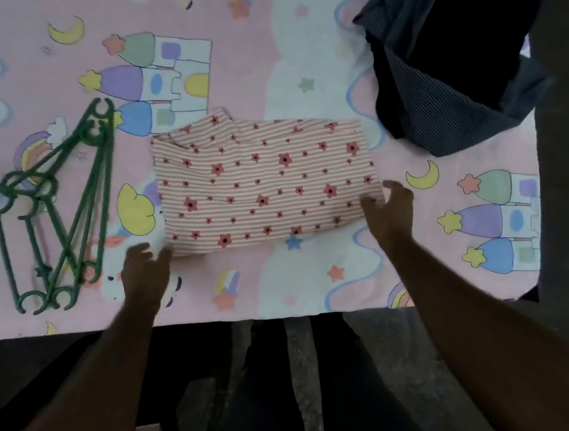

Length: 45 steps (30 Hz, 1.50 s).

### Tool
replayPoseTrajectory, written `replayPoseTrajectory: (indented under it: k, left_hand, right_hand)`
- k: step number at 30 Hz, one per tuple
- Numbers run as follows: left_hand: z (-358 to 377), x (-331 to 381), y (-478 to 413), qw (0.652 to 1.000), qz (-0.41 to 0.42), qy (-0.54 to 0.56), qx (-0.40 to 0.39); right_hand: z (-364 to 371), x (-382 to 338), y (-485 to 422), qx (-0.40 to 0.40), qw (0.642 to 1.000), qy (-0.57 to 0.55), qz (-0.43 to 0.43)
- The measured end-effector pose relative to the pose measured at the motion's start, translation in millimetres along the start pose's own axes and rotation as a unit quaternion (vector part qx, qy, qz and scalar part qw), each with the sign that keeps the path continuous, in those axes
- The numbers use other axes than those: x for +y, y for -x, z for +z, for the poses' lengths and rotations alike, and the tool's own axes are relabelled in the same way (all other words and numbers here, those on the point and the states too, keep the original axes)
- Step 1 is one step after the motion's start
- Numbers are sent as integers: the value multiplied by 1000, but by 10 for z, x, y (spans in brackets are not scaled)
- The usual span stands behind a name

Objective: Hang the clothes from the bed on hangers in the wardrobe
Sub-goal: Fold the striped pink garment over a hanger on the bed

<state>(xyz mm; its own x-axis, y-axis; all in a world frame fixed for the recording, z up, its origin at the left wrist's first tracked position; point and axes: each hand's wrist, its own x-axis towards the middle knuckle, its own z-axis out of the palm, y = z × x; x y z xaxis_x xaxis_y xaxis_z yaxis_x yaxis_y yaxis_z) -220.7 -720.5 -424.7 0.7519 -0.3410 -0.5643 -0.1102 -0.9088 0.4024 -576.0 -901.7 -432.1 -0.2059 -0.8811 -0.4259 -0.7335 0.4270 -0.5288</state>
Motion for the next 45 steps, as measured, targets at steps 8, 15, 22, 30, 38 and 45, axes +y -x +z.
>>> replayPoseTrajectory:
  k: [8, 15, 22, 30, 38, 45]
  left_hand:
    - [209, 263, -496, 993, 45, -58, -88]
    - [47, 79, -312, 997, 6, 24, -70]
    - [192, -442, 14, 990, -57, -79, -103]
    - [421, 258, 110, 974, 162, -153, 46]
    - [1102, 1017, 606, 896, 398, -113, -161]
    - [1560, 1614, 1256, 925, 169, 25, -340]
  right_hand:
    - [98, 47, -532, -194, 954, -209, 96]
    - [-91, 115, -405, -208, 949, -227, 64]
    - [-71, 472, -34, -169, 973, -119, 100]
    - [-113, 439, -47, -58, 987, -71, 133]
    - [-181, 407, 266, -76, 942, -267, 186]
    - [-103, 118, 565, -2, 989, -149, 3]
